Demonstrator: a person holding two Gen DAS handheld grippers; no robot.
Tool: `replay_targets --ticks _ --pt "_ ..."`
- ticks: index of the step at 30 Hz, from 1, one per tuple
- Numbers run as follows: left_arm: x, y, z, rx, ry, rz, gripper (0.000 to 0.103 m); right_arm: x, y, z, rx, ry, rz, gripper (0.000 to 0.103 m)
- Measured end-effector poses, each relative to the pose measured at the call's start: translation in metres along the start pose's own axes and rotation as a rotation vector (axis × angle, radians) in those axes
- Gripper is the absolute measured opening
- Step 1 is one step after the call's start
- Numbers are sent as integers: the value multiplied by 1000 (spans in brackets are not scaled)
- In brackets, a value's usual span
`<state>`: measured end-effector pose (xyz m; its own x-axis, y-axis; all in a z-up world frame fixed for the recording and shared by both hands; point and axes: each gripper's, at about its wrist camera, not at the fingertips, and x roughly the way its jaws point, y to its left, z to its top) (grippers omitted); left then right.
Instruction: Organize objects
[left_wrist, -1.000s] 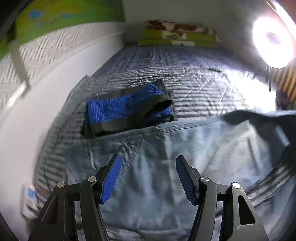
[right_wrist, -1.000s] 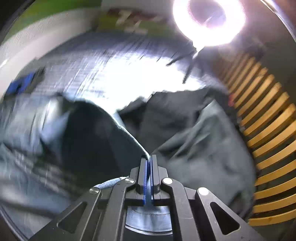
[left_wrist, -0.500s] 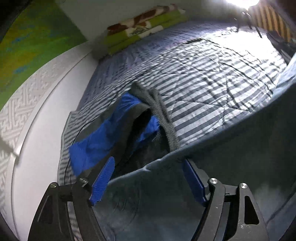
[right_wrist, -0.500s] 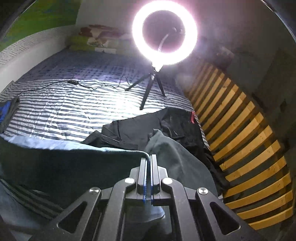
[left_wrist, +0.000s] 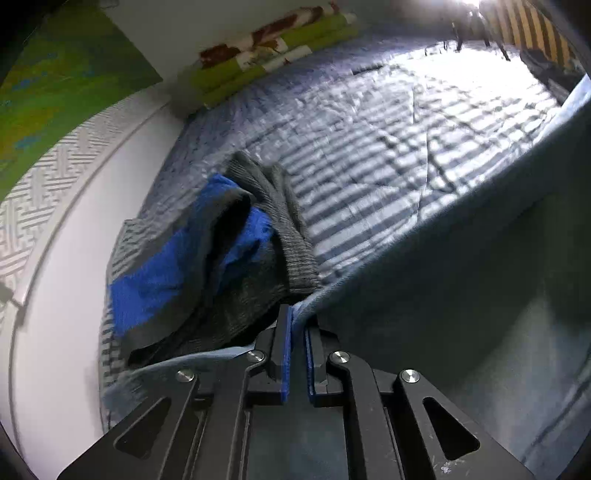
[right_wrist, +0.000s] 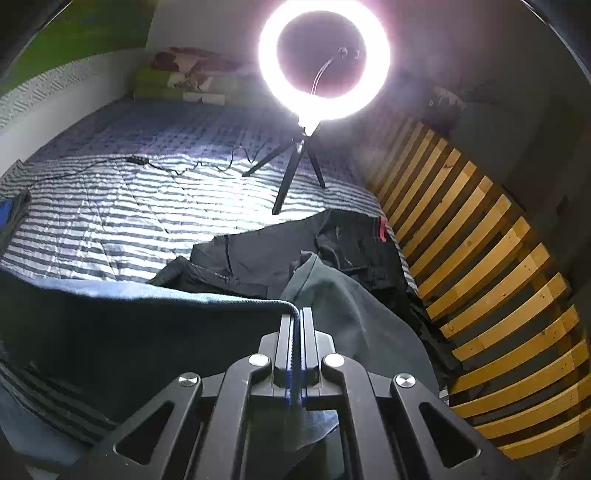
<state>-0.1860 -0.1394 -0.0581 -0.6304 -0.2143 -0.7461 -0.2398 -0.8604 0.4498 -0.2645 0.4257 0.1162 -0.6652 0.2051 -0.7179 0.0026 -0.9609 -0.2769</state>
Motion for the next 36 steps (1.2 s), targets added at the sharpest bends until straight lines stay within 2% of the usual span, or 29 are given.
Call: replay_targets --ticks 3,7,10,14,16,18,21,22,23,24,25,26,28,29,32,34,36 --pt "-35 18 0 -27 -44 28 5 -19 0 7 -5 -28 -4 2" --pt "-97 46 -6 -74 -114 66 5 -66 1 16 -39 -119 -23 2" --pt "-152 61 -23 -104 -169 82 5 -111 -6 18 -57 -186 -29 2" --pt "-221 56 -69 -75 -203 102 5 -180 -19 -15 -111 -283 -40 2" --pt "-244 41 -103 -56 -192 71 4 -198 -25 -43 -120 -285 -32 2" --pt "-256 18 -144 -24 -154 44 4 -209 -31 -92 -109 -259 -4 2" --pt "-249 -25 -213 30 -14 -37 4 -194 -27 -175 -90 -146 61 2" --pt "-239 -41 -234 57 42 -51 4 -184 -24 -200 -86 -99 78 2" --pt "-234 -50 -246 75 78 -62 4 -163 -18 -237 -86 -9 104 2" --pt "-221 -65 -265 106 152 -79 7 -149 -14 -260 -85 55 122 2" --pt "-215 -72 -275 117 189 -79 7 -131 -10 -286 -75 137 135 2" --pt "-211 -78 -284 114 220 -90 7 -124 -9 -299 -62 173 141 2" --pt "-216 -79 -289 95 223 -106 4 -113 -15 -327 -27 233 166 4" --pt "-222 -76 -288 73 218 -121 8 -116 -25 -338 1 239 175 4" --pt "-249 -60 -276 -17 163 -143 8 -133 -50 -342 62 214 230 8" --pt "-264 -47 -251 -95 106 -180 9 -140 -74 -330 150 182 282 20" --pt "-281 -52 -224 -152 37 -245 12 -139 -91 -317 245 158 338 32"
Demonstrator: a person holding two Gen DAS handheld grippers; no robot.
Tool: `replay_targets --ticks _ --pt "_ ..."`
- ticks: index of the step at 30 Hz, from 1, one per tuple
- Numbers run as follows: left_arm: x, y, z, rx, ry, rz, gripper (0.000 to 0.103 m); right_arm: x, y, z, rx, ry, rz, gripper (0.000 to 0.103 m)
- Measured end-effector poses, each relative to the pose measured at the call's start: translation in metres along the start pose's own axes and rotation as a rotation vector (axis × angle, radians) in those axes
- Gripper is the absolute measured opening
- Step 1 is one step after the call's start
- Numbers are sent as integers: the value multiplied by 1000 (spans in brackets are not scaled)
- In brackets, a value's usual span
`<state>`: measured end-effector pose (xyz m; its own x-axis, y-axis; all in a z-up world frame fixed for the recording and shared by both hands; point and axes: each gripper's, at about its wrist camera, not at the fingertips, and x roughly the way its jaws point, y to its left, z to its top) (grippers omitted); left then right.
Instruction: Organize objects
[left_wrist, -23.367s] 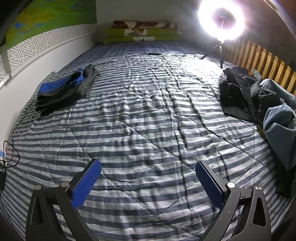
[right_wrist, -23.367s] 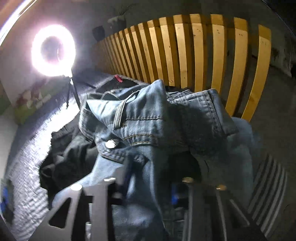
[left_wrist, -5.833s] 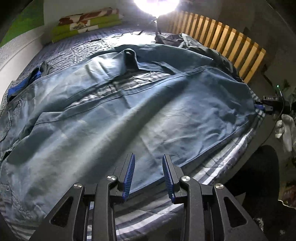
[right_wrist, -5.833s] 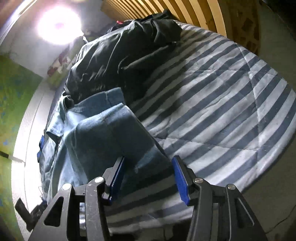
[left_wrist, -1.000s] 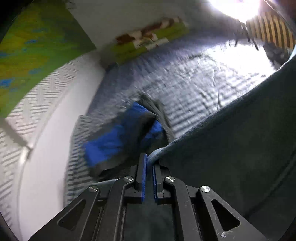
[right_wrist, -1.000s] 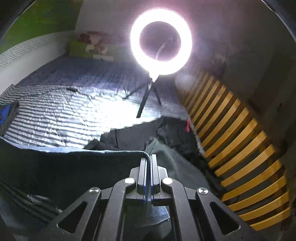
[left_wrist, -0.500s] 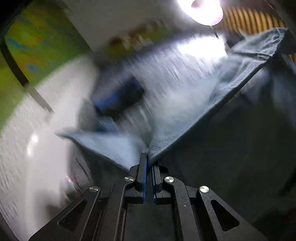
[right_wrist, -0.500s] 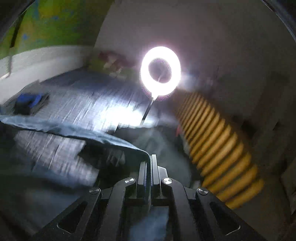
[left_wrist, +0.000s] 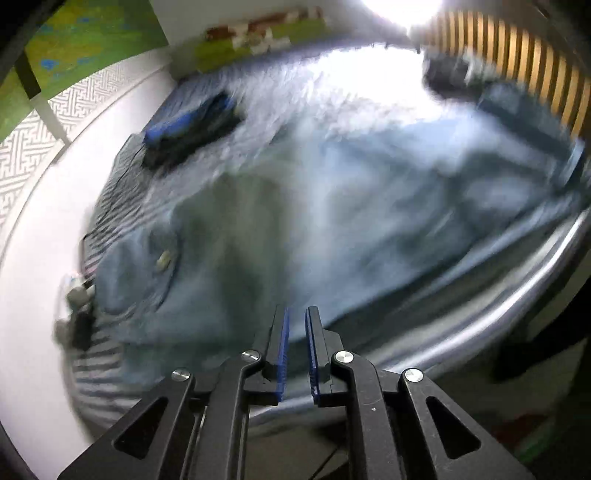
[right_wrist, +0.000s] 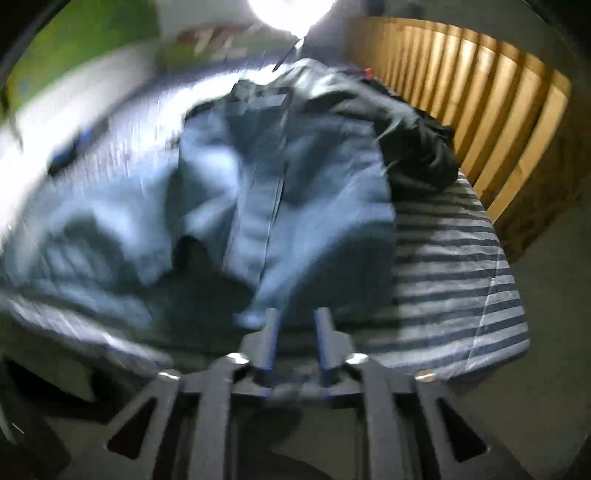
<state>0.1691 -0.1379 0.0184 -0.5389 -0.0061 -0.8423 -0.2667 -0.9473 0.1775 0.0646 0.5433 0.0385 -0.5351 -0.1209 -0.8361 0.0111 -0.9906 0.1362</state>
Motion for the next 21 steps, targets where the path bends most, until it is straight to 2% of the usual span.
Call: replay_targets --ticks 1,2,3,5,6,7,11,13,16,21 --pt "-7 -16 12 -2 -40 -44 15 0 -2 7 31 -15 26 33" --pt "-15 -39 28 19 -85 -91 26 3 -6 21 66 -27 63 33" --pt "-21 -63 40 46 -116 -131 44 8 -8 33 85 -27 80 33" --pt "-29 -122 65 125 -177 -240 64 25 -15 56 131 -23 117 33" --pt "-32 -149 76 165 -199 -285 67 31 -16 64 148 -17 138 33" --pt "-33 -189 90 235 -222 -340 69 36 -15 70 165 -13 156 33" --pt "-32 -316 121 442 -263 -445 73 59 -21 103 204 -3 214 41" --pt "-24 -366 133 509 -260 -467 74 72 -27 120 223 -5 236 45" --pt "0 -421 153 559 -238 -485 74 90 -33 135 236 8 267 45" --pt "42 -461 165 569 -175 -570 75 123 -30 157 236 25 403 45"
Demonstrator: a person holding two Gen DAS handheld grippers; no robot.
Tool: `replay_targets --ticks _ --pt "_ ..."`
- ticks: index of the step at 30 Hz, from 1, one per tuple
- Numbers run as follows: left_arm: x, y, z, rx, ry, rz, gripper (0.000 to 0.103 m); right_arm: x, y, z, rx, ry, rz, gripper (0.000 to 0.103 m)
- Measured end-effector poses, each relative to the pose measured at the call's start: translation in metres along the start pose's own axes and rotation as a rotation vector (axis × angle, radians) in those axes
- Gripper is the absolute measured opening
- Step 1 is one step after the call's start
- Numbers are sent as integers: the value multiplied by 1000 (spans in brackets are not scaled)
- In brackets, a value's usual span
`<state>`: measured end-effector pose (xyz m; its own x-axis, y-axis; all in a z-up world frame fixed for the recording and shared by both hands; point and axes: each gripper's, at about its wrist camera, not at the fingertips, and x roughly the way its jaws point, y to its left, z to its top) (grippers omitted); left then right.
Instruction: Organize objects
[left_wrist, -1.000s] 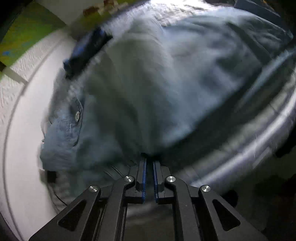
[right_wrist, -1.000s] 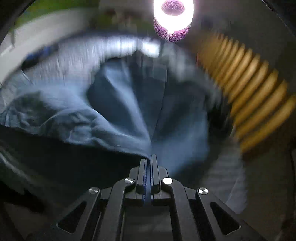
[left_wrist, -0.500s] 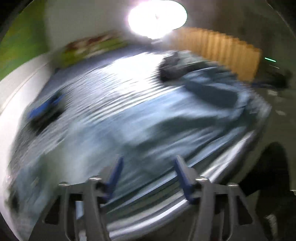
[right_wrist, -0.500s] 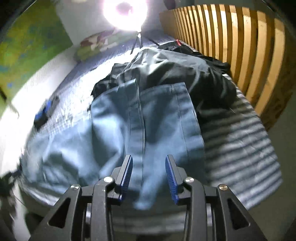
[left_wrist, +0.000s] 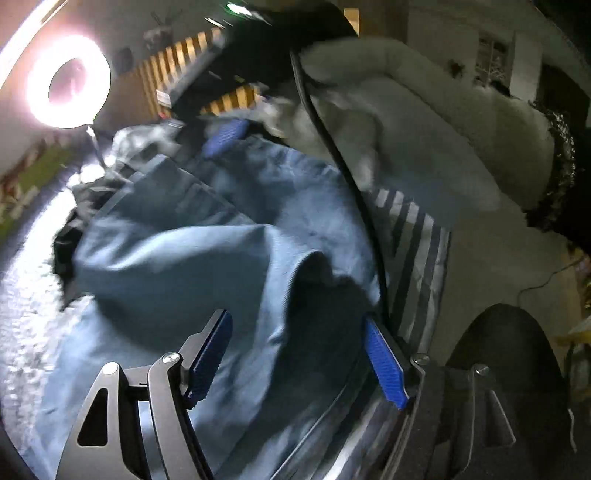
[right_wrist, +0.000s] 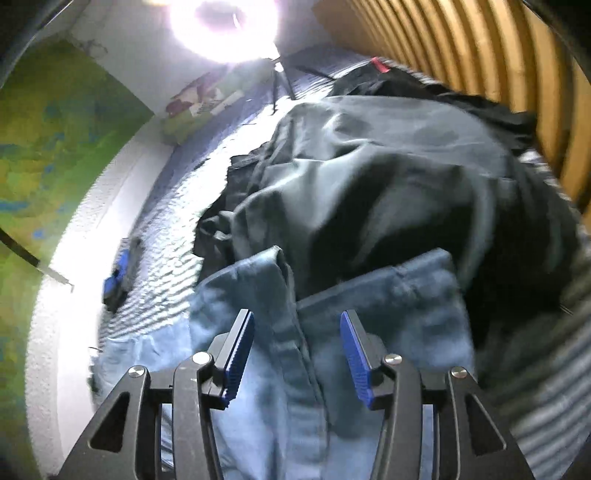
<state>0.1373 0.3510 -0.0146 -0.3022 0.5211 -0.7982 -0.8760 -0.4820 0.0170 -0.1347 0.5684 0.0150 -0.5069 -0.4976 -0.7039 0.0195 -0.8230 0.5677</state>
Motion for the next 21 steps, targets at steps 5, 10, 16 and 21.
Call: replay_targets --ticks 5,10,16,21 --pt "29 17 -1 -67 16 4 41 29 5 14 -57 42 -25 45" --pt "16 31 3 -110 -19 -34 4 37 20 15 -135 42 -45 8" --pt "-25 43 2 -150 -93 -61 2 21 40 15 -189 13 -119 2" --pt "-55 47 3 -199 -124 -101 2 -22 43 10 -189 -34 -132 2"
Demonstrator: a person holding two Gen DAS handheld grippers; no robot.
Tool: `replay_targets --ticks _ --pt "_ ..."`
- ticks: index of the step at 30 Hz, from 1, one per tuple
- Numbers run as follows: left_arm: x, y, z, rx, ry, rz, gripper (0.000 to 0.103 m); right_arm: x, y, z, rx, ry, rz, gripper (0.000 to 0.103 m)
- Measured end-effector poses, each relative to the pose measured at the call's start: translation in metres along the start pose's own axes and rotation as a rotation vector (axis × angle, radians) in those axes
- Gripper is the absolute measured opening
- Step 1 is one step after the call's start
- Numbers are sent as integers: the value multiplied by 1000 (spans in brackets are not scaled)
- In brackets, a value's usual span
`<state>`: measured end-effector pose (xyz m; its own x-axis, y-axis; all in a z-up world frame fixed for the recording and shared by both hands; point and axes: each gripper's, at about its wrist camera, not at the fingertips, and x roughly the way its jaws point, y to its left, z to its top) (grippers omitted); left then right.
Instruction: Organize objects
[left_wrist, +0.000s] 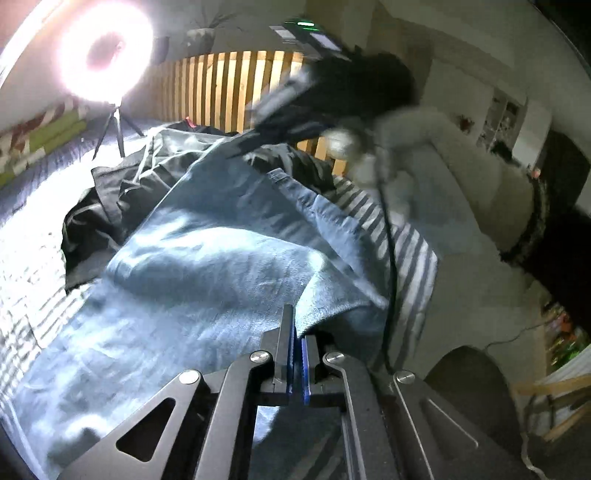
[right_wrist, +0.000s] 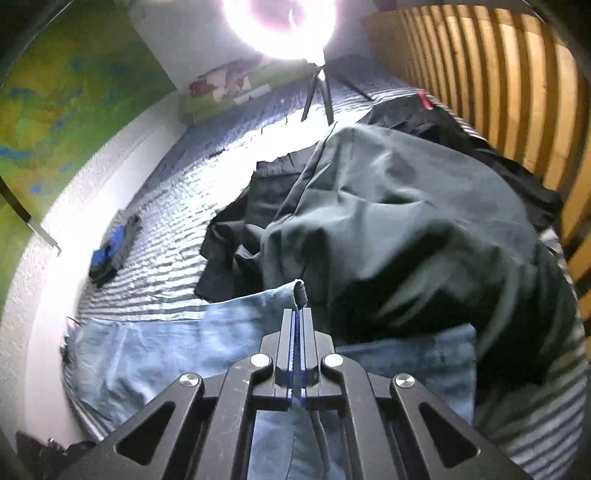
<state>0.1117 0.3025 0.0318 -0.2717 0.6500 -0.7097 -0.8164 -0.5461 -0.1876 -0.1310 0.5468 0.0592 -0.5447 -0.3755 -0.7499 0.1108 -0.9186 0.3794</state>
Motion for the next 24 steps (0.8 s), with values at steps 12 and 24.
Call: replay_targets --ticks 12,24 --pt "47 -64 9 165 55 -61 2 -68 -34 -1 5 -59 -206 2" --pt "104 -67 -13 160 157 -44 2 9 -78 -13 104 24 -273 2"
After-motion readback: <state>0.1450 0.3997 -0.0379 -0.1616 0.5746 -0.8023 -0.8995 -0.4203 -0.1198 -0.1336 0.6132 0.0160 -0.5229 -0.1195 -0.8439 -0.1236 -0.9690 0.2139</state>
